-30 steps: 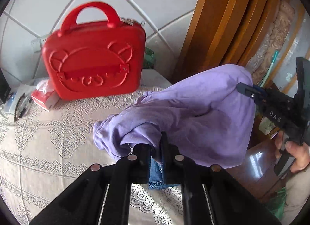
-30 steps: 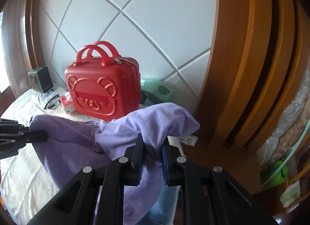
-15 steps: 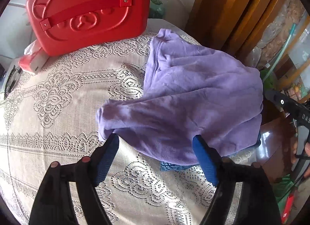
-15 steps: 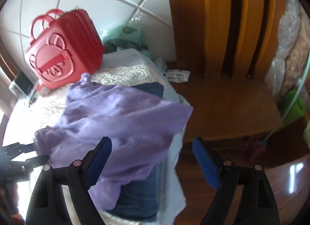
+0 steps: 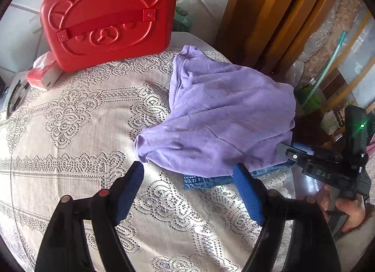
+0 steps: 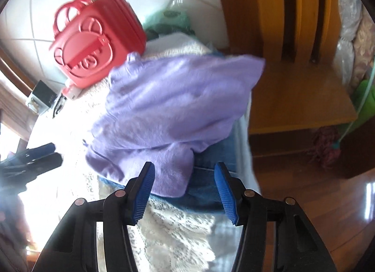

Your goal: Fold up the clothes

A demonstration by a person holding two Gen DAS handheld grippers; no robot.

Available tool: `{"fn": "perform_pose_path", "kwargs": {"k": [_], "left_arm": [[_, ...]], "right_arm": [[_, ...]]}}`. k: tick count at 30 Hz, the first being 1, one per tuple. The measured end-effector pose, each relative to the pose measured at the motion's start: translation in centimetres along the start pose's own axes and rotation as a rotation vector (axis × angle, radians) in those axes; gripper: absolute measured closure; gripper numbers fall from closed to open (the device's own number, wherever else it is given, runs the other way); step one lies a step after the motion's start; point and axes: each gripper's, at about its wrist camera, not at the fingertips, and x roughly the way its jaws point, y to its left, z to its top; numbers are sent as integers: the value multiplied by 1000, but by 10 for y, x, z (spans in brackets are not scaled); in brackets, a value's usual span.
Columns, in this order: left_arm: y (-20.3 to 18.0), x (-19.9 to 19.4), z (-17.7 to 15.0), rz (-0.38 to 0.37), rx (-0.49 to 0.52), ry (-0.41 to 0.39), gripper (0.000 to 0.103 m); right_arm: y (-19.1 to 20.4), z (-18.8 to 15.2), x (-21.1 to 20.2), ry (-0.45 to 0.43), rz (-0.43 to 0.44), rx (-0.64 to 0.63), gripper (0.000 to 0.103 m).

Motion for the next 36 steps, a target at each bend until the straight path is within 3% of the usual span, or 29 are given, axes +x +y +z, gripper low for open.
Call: {"fn": "perform_pose_path", "kwargs": {"k": [1, 2, 7, 10, 11, 12, 14, 16, 17, 19, 20, 25, 30, 36], "left_arm": [[0, -2, -1, 3, 1, -1, 25], [0, -3, -2, 3, 2, -2, 25], [-2, -5, -3, -10, 15, 3, 25], [-9, -5, -1, -39, 29, 0, 25], [-12, -6, -1, -48, 39, 0, 25], [-16, -9, -1, -49, 51, -4, 25], [-26, -14, -3, -22, 85, -21, 25], [-36, -20, -5, 7, 132, -37, 25], [-41, -23, -6, 16, 147, -47, 25], [-48, -31, -6, 26, 157, -64, 25], [-49, -35, -5, 21, 156, -74, 25], [-40, -48, -10, -90, 124, -105, 25], [-43, -49, -12, -15, 152, -105, 25], [-47, -52, -16, -12, 173, -116, 25]], "right_arm": [[2, 0, 6, 7, -3, -1, 89], [3, -1, 9, 14, -1, 4, 95], [4, -26, -30, 8, -27, 1, 95], [-3, -49, -39, 55, -44, 10, 94], [-5, -54, -38, 69, -46, 17, 92], [-7, -58, -40, 71, -69, 21, 83], [-6, -63, -49, 33, -103, 17, 55], [-1, -66, -64, -28, -117, 6, 35], [2, -68, -71, -58, -124, 0, 32], [13, -70, -84, -110, -141, -39, 12], [20, -70, -88, -131, -159, -66, 8], [40, -74, -101, -202, -208, -123, 2], [53, -74, -103, -229, -214, -115, 2], [58, -78, -105, -255, -212, -79, 1]]}}
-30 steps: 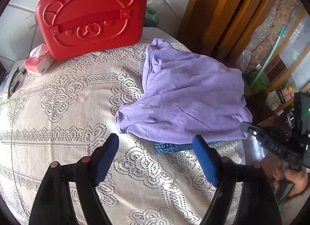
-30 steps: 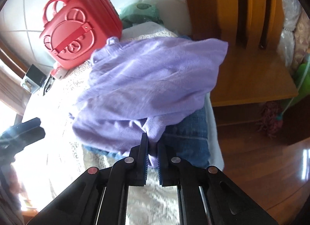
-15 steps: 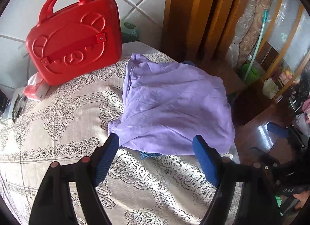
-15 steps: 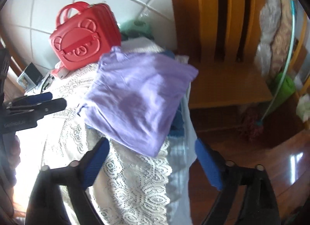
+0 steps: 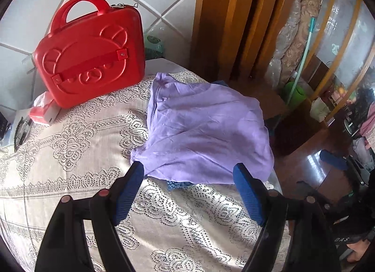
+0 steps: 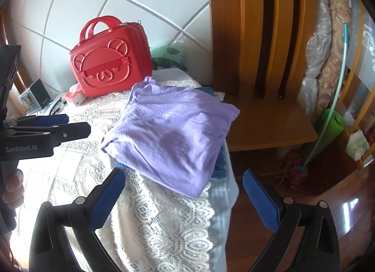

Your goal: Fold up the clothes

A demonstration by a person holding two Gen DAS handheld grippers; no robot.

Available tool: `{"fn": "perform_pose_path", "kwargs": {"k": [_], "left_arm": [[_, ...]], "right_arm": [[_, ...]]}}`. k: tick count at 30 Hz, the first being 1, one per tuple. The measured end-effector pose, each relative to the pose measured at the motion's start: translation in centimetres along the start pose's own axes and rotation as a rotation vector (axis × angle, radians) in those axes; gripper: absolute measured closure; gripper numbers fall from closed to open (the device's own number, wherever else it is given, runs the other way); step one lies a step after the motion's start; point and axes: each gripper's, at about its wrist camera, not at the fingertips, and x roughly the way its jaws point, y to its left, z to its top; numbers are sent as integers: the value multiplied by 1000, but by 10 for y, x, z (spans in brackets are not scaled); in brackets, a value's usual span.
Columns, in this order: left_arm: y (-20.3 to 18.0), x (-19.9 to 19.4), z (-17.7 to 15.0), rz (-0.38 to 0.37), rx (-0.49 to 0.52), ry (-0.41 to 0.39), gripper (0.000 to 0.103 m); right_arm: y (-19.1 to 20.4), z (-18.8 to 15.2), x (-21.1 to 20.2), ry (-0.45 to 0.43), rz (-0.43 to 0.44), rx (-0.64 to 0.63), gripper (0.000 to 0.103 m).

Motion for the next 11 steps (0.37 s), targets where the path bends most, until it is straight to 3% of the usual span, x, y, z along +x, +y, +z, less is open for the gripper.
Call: {"fn": "perform_pose_path", "kwargs": {"k": [11], "left_arm": [[-5, -11, -7, 9, 30, -13, 25]], "right_arm": [[4, 0, -6, -2, 8, 8, 1]]}}
